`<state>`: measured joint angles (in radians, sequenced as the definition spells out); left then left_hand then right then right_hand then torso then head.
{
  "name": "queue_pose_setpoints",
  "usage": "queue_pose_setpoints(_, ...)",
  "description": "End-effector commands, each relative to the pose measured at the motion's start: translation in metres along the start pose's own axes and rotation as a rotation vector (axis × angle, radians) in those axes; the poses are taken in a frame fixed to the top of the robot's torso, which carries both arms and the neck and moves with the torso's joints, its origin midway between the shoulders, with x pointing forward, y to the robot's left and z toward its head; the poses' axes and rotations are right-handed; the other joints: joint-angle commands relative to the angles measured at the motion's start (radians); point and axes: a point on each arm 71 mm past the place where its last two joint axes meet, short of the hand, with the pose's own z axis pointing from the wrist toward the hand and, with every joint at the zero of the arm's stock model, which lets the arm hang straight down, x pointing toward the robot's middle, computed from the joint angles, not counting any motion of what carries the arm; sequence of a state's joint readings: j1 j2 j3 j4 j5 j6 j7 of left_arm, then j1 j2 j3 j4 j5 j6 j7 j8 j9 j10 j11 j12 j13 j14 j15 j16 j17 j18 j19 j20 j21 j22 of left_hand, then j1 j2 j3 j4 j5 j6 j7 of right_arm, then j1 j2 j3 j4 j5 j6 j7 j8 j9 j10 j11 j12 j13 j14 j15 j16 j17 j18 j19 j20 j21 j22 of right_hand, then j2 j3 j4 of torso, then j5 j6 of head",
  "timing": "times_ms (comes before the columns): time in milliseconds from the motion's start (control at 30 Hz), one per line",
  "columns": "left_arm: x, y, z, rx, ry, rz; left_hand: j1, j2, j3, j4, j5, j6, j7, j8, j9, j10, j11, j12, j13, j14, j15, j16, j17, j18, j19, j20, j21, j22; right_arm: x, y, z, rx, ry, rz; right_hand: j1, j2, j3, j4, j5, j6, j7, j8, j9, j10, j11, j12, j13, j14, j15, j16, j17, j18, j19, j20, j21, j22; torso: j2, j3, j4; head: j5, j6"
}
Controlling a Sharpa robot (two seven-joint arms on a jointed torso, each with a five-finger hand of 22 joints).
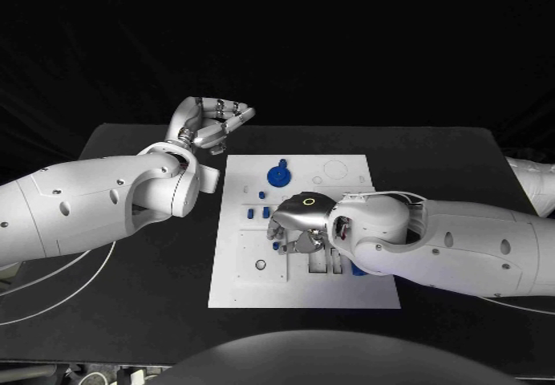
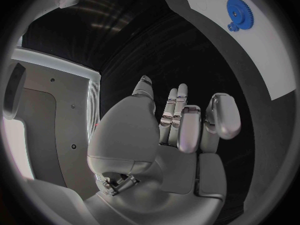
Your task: Assemble the parts on the task board
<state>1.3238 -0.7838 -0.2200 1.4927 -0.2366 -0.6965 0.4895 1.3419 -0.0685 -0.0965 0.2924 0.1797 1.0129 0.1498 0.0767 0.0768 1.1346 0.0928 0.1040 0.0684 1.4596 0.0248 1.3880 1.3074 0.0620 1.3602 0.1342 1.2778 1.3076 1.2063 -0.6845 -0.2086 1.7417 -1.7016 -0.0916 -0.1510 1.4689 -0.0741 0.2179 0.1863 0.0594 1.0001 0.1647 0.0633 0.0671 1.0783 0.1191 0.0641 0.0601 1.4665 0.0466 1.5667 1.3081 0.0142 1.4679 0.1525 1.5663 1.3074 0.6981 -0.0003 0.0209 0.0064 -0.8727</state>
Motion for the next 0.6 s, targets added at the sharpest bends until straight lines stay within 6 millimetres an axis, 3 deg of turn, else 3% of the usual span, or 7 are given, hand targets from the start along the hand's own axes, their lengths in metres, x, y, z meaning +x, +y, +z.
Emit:
queue_pose_setpoints(33, 0.003, -0.002, 0.000, 0.015, 0.019, -0.007, 0.000, 0.012, 0.006, 0.000, 0.007, -0.008, 0.002, -0.006, -0.002, -0.004, 0.002, -0.006, -0.001, -0.002, 0.000, -0.004, 0.000, 0.009, -0.002, -0.003, -0.005, 0.146, 0.000, 0.001, 0.000, -0.005, -0.009, -0.004, -0.015, 0.002, -0.008, 0.001, -0.005, -0.011, 0.001, -0.001, -0.001, -0.009, 0.001, -0.002, 0.002, 0.104, 0.009, 0.004, 0.263, -0.014, 0.103, 0.009, 0.004, 0.263, 0.000, 0.0005, -0.0008, 0.000, 0.000)
queue_pose_setpoints(267, 0.003, -0.002, 0.000, 0.015, 0.023, -0.009, 0.000, 0.012, 0.006, 0.000, 0.007, -0.008, 0.002, -0.006, -0.002, -0.004, 0.002, -0.006, -0.001, -0.002, 0.000, -0.004, 0.000, 0.009, -0.002, -0.003, -0.005, 0.146, -0.008, -0.007, -0.010, 0.001, -0.139, 0.056, -0.045, -0.004, -0.030, 0.012, -0.008, -0.021, 0.004, 0.000, 0.000, -0.004, 0.004, 0.004, 0.004, 0.104, 0.012, 0.004, 0.263, -0.014, 0.103, 0.014, 0.004, 0.263, 0.001, 0.0015, -0.0011, -0.002, 0.000)
queue_pose_setpoints(433, 0.003, -0.002, 0.000, 0.015, 0.023, -0.009, 0.000, 0.012, 0.006, 0.000, 0.007, -0.008, 0.002, -0.006, -0.002, -0.004, 0.002, -0.006, -0.001, -0.002, 0.000, -0.004, 0.000, 0.009, -0.002, -0.003, -0.005, 0.146, -0.020, -0.028, -0.032, 0.047, -0.262, 0.177, -0.058, 0.004, -0.041, 0.017, -0.009, -0.034, 0.011, -0.001, 0.000, -0.020, 0.013, -0.001, 0.002, 0.104, 0.018, 0.004, 0.263, -0.014, 0.103, 0.018, 0.004, 0.263, 0.000, -0.0002, -0.0005, -0.012, 0.000)
queue_pose_setpoints(600, 0.003, -0.001, 0.001, 0.015, 0.020, -0.006, 0.000, 0.012, 0.006, 0.000, 0.007, -0.008, 0.002, -0.006, -0.002, -0.004, 0.002, -0.006, -0.001, -0.002, 0.000, -0.004, 0.000, 0.009, -0.002, -0.003, -0.005, 0.146, -0.031, -0.063, -0.059, 0.126, -0.307, 0.205, -0.066, 0.020, -0.061, 0.024, -0.011, -0.130, 0.023, -0.002, -0.004, -0.117, 0.021, -0.003, 0.001, 0.104, 0.024, 0.004, 0.263, -0.014, 0.103, 0.025, 0.004, 0.263, -0.002, 0.0004, -0.0029, -0.024, 0.000)
